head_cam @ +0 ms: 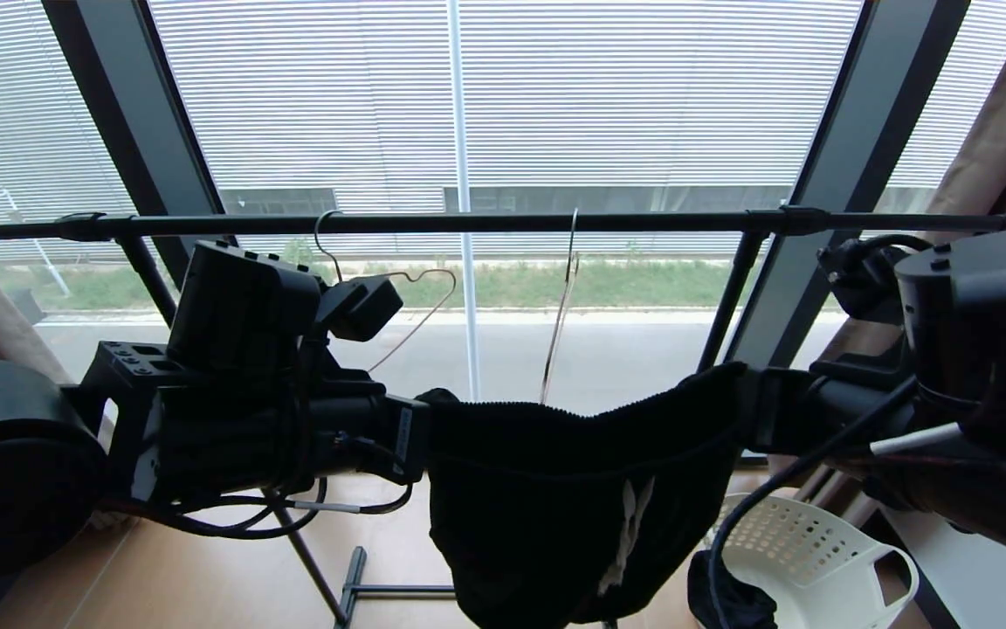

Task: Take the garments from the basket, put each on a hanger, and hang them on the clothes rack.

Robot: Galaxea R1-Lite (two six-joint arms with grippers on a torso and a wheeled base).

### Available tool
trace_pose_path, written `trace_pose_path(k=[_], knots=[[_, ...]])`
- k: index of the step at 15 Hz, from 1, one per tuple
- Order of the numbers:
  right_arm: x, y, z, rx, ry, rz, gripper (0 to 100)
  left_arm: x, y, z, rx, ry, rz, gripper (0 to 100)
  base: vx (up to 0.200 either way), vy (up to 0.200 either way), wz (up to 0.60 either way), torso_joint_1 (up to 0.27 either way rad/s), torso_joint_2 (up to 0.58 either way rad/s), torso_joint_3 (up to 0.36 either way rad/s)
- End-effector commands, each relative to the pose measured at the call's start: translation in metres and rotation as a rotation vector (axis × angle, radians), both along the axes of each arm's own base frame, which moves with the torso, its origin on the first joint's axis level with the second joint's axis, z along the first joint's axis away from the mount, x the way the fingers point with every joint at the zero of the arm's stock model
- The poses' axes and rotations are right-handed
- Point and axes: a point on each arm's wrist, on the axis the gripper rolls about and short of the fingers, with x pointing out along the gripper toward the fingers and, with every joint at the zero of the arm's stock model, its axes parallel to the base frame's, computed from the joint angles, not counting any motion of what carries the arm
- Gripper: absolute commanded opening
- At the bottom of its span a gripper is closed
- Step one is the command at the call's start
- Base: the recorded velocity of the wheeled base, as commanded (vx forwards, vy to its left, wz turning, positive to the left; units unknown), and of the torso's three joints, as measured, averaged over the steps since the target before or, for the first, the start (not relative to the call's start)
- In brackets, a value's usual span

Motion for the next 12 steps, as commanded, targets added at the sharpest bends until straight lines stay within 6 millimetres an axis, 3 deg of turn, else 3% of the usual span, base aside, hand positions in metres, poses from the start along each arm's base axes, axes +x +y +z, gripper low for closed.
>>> trace_pose_path(k=[1, 6, 12], knots=[[-0.015, -0.005, -0.007, -0.005, 0.013, 0.027, 0, 0.006, -0.007, 0.0, 0.001, 0.001, -0.007, 0, 0.0, 0.0, 0.0, 0.0, 0.0, 0.0], [-0.014, -0.005, -0.011, 0.0, 0.029, 0.02, 0, 0.003, -0.006, 0.008, -0.011, -0.028, -0.013, 0, 0.0, 0.0, 0.0, 0.0, 0.0, 0.0], [-0.013, -0.006, -0.032, -0.052, 0.089, 0.014, 0, -0.001, -0.013, 0.022, -0.039, -0.069, -0.041, 0, 0.0, 0.0, 0.0, 0.0, 0.0, 0.0]])
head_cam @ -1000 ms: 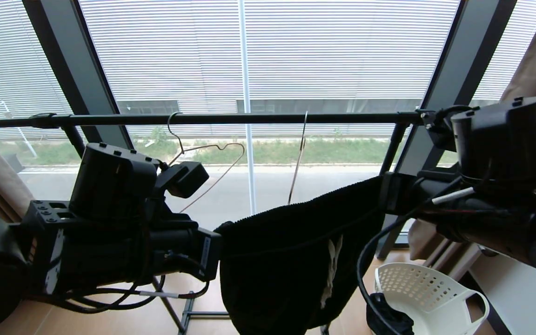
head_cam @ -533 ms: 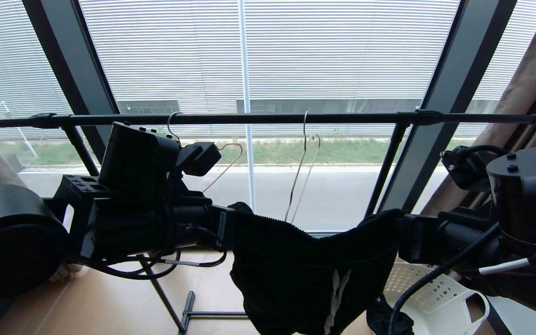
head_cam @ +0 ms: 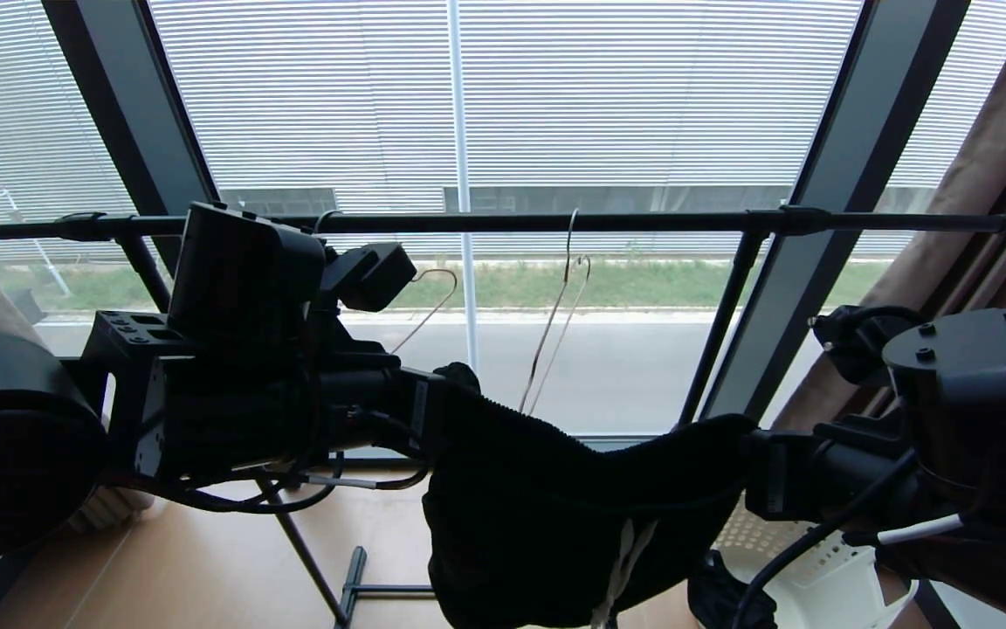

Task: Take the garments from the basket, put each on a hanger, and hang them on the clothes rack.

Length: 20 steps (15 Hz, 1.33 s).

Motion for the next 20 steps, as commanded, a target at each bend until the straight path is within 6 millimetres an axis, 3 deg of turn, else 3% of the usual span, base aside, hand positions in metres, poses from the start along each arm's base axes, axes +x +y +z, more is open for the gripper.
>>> trace_pose_path(k=[1, 5, 8, 13, 20], knots=[[0.0, 0.0, -0.007, -0.02, 0.019, -0.001, 100, -0.001, -0.004, 0.006, -0.011, -0.017, -0.01, 0, 0.0, 0.0, 0.0, 0.0, 0.0, 0.0], [-0.003, -0.005, -0.018, -0.085, 0.046, 0.019, 100, 0.0, -0.005, 0.014, -0.013, -0.041, 0.012, 0, 0.0, 0.0, 0.0, 0.0, 0.0, 0.0], [-0.013, -0.012, -0.038, -0.166, 0.107, 0.131, 100, -0.003, -0.009, 0.019, -0.017, -0.061, 0.012, 0, 0.0, 0.0, 0.0, 0.0, 0.0, 0.0], [-0.027, -0.021, -0.059, -0.235, 0.008, 0.407, 100, -0.001, -0.011, 0.021, -0.022, -0.066, 0.013, 0, 0.0, 0.0, 0.0, 0.0, 0.0, 0.0], [-0.035, -0.022, -0.058, -0.218, -0.106, 0.715, 100, -0.001, -0.012, 0.024, -0.016, -0.085, 0.04, 0, 0.0, 0.0, 0.0, 0.0, 0.0, 0.0]])
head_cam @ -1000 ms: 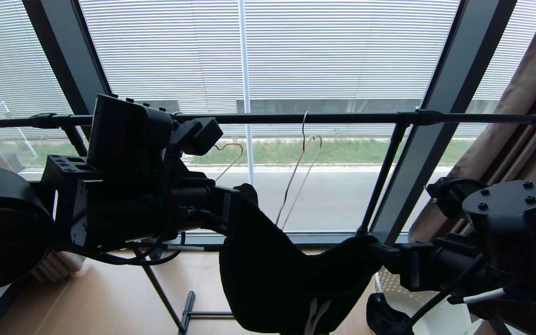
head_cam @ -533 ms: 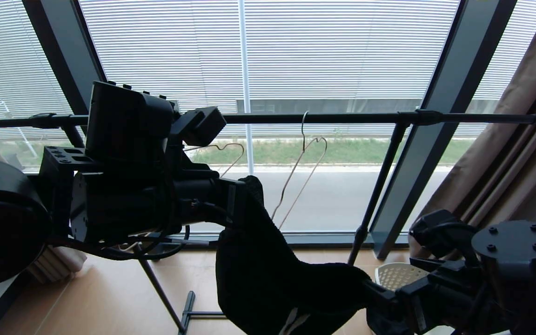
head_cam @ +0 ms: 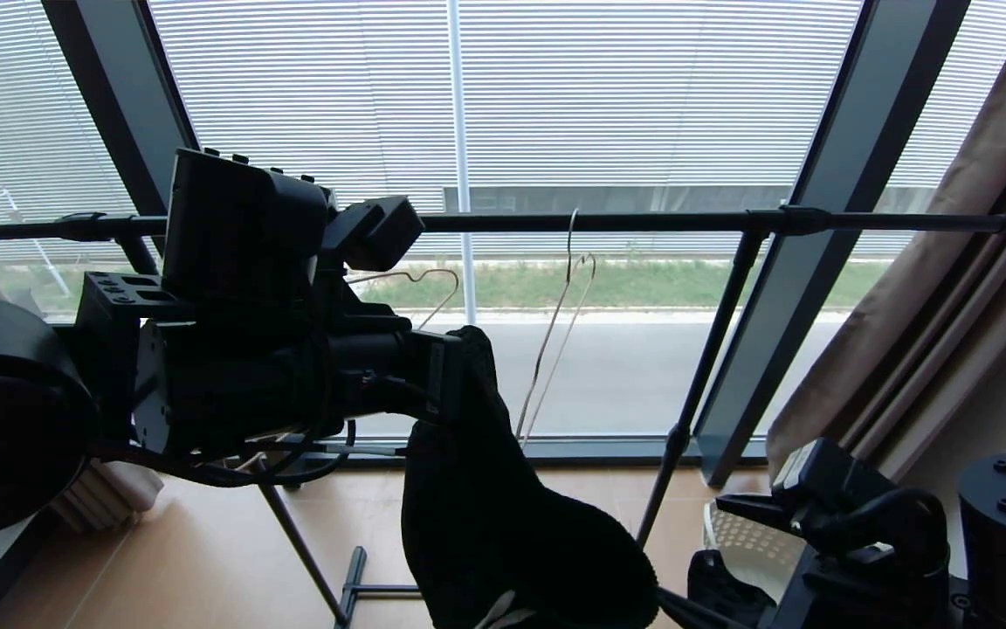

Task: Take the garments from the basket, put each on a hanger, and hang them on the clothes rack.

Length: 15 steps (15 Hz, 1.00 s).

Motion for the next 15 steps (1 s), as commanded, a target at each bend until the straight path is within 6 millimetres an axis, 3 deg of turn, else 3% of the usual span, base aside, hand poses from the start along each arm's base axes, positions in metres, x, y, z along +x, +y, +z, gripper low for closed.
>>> trace_pose_path(k=[1, 4, 8, 11, 15], knots=[[-0.004, -0.004, -0.003, -0.011, 0.002, 0.06, 100, 0.002, -0.001, 0.002, -0.004, -0.006, 0.003, 0, 0.0, 0.0, 0.0, 0.0, 0.0, 0.0], [0.002, 0.004, 0.003, 0.034, -0.038, 0.074, 100, 0.0, -0.003, 0.001, -0.003, -0.005, -0.005, 0, 0.0, 0.0, 0.0, 0.0, 0.0, 0.0], [0.002, 0.045, 0.022, 0.088, -0.097, 0.195, 100, -0.003, -0.006, -0.001, 0.002, 0.001, -0.019, 0, 0.0, 0.0, 0.0, 0.0, 0.0, 0.0], [0.015, 0.072, 0.004, 0.013, -0.089, 0.141, 100, -0.003, -0.006, 0.0, 0.001, 0.0, -0.02, 0, 0.0, 0.0, 0.0, 0.0, 0.0, 0.0], [0.03, 0.074, -0.021, -0.036, -0.043, 0.097, 100, -0.005, -0.008, 0.001, -0.002, -0.003, -0.033, 0, 0.0, 0.0, 0.0, 0.0, 0.0, 0.0]])
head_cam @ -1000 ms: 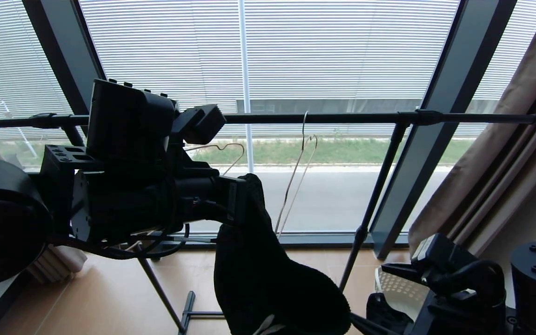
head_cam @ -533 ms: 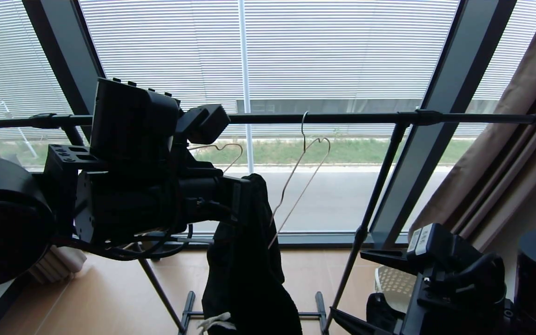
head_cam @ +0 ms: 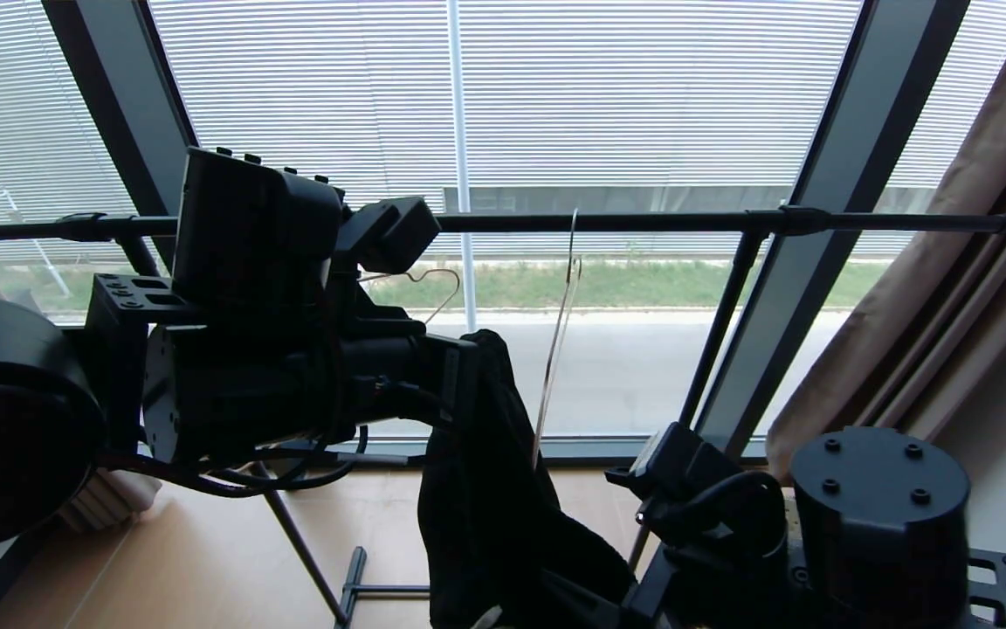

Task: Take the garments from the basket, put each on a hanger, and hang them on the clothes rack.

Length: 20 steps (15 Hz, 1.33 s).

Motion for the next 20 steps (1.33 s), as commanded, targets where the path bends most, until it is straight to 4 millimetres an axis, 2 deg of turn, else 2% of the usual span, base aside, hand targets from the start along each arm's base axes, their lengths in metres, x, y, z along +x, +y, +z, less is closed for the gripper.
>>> trace_pose_path(k=[1, 4, 8, 12, 15, 19, 20], knots=[[0.015, -0.002, -0.026, -0.073, 0.061, -0.049, 100, 0.0, -0.001, -0.001, 0.001, 0.002, -0.004, 0, 0.0, 0.0, 0.0, 0.0, 0.0, 0.0], [0.026, -0.023, -0.032, -0.063, 0.09, -0.143, 100, -0.001, 0.0, 0.0, -0.003, 0.001, -0.008, 0, 0.0, 0.0, 0.0, 0.0, 0.0, 0.0], [0.021, -0.035, -0.039, 0.027, 0.075, -0.188, 100, -0.002, 0.001, -0.005, 0.008, 0.015, -0.012, 0, 0.0, 0.0, 0.0, 0.0, 0.0, 0.0], [0.022, -0.036, -0.041, 0.026, 0.085, -0.186, 100, -0.002, 0.001, -0.006, 0.006, 0.016, -0.013, 0, 0.0, 0.0, 0.0, 0.0, 0.0, 0.0], [0.026, -0.034, -0.054, -0.01, 0.123, -0.188, 100, -0.004, 0.003, -0.003, -0.001, 0.009, -0.015, 0, 0.0, 0.0, 0.0, 0.0, 0.0, 0.0], [0.028, -0.034, -0.057, -0.008, 0.142, -0.205, 100, -0.004, 0.003, -0.002, -0.002, 0.007, -0.015, 0, 0.0, 0.0, 0.0, 0.0, 0.0, 0.0], [0.028, -0.034, -0.057, -0.007, 0.141, -0.207, 0, -0.005, 0.003, -0.002, -0.003, 0.006, -0.015, 0, 0.0, 0.0, 0.0, 0.0, 0.0, 0.0]])
